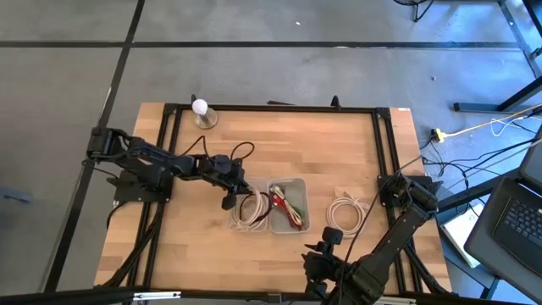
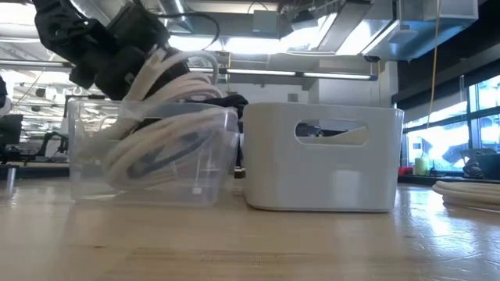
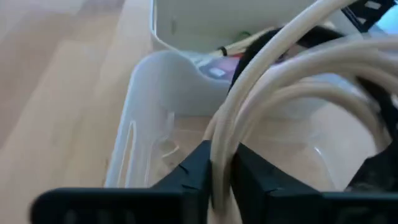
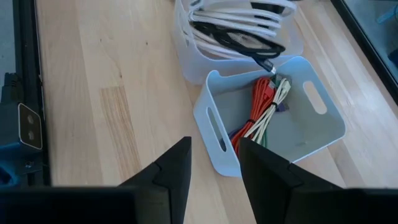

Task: Pick & Place USB Port
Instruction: Put the top white HDMI cable into the transparent bin, then put the white HDMI cable into the transparent bin

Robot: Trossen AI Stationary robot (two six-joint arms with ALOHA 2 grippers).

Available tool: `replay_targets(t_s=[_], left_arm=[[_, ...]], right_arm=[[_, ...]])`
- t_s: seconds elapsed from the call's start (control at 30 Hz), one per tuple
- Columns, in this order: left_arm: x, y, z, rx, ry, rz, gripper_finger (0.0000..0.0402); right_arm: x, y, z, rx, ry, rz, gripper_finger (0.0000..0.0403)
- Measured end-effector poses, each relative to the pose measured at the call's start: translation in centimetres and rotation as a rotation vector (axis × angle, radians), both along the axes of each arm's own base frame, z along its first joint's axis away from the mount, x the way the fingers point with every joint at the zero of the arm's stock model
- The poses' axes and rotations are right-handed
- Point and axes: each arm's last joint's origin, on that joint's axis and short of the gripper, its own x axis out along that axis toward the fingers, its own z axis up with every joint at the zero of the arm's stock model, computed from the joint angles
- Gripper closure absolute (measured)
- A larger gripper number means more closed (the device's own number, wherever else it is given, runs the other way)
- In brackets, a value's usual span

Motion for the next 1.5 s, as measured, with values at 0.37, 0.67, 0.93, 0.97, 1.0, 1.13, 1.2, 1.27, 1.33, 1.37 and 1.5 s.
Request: replay_targets(t_s=[0.37, 0.67, 0.93, 0.97, 1.0, 1.13, 1.2, 1.27, 1.33, 1.37, 1.5], left_arm=[[-0.7, 0.1, 1.6, 0.025, -0.031, 0.055, 0.0226], [-1.5, 0.1, 3.3, 0.026, -0.082, 0.057, 0.0183], [-2.7, -0.8, 11.8, -0.167, -0.128, 0.003, 0.0180], [-2.9, -1.3, 13.2, -0.223, -0.160, -0.025, 0.0180], [-3.2, -2.0, 14.5, -0.267, -0.199, -0.069, 0.0180], [-4.8, -5.8, 17.7, -0.325, -0.344, -0.273, 0.0185], [-5.8, -8.0, 18.3, -0.308, -0.401, -0.346, 0.0188], [-6.7, -10.1, 18.6, -0.261, -0.443, -0.374, 0.0191], [-7.5, -12.2, 18.3, -0.194, -0.459, -0.366, 0.0194], [-7.9, -13.1, 18.2, -0.162, -0.463, -0.353, 0.0195], [-9.1, -16.8, 17.2, -0.023, -0.493, -0.298, 0.0197]], right_arm=[[0.0, 0.0, 0.0, 0.002, -0.002, -0.001, 0.0265], [0.0, 0.0, 0.0, 0.003, -0.002, -0.001, 0.0265], [0.0, 0.0, 0.0, 0.007, 0.006, 0.000, 0.0265], [-0.1, 0.1, -0.1, 0.024, 0.032, 0.002, 0.0265], [-0.3, 0.0, -0.2, 0.045, 0.080, 0.006, 0.0265], [-2.4, 0.0, -0.6, 0.149, 0.318, -0.096, 0.0265], [-3.9, 0.2, -0.6, 0.180, 0.394, -0.179, 0.0265], [-5.0, 1.1, -1.0, 0.206, 0.405, -0.173, 0.0265], [-6.3, 1.7, -1.2, 0.196, 0.405, -0.170, 0.0265], [-6.9, 1.9, -1.5, 0.192, 0.403, -0.176, 0.0265], [-8.7, 1.8, -4.0, 0.102, 0.452, -0.190, 0.0265]])
